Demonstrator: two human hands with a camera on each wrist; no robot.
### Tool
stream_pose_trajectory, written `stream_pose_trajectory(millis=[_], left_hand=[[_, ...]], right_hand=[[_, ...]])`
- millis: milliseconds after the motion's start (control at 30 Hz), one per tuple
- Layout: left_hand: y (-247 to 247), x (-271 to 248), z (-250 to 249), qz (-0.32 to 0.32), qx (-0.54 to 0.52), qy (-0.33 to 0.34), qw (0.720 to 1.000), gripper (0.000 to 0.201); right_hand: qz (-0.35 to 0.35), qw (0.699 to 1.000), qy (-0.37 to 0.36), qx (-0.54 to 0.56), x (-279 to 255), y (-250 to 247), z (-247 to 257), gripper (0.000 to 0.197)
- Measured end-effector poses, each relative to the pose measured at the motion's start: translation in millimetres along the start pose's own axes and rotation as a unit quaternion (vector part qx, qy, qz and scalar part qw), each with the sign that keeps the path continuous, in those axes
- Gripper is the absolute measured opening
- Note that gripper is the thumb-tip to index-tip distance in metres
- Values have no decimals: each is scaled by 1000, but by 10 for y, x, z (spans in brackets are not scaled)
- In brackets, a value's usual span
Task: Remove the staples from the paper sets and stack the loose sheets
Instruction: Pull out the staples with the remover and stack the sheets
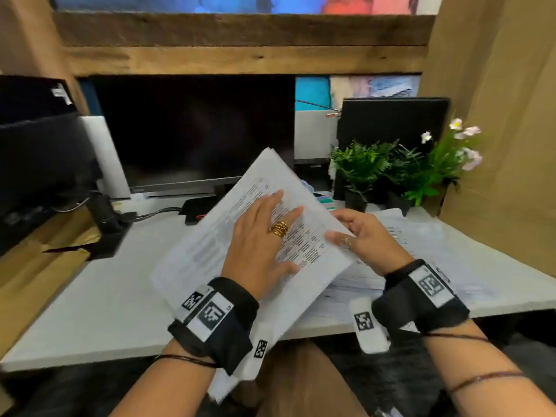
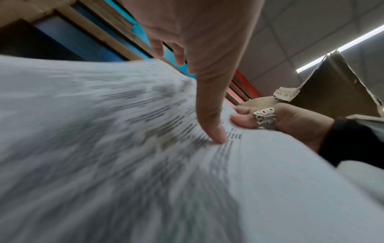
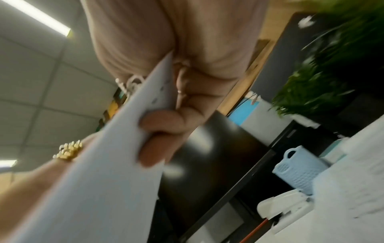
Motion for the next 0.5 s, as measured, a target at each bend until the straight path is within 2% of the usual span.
stream_pose_trajectory(millis=[100,200,267,367,433,500], left_hand=[[-110,-81,195,35,64,-33,997,116],[-122,-222,559,110,81,-118,984,114],[-100,-361,800,140,60,-161,975,99],[-119,-604,1116,147,74,-199,966,66],[-108,-748,1265,156,70,-228,959,53],[-115,-846,1372,153,60,-254,953,50]], right_hand=[[125,989,-21,-82,219,527,178,18],[187,978,-7,-94,346,963,190,15],[177,981,24,-80,438,1138,115,8],[59,988,132,-62,697,1136,-192,27],[17,969,163,-184,885,1145,-409,31],[70,921,178,-340,976,1317,-575,37]])
Point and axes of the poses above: each hand's wrist, its own x-axis towards the middle knuckle, its own y-axis out of the palm, z = x × y, the point moved 8 cm from there along x, towards the middle knuckle, and after that the axes turned 3 degrees about y, right-handed, at the moved point
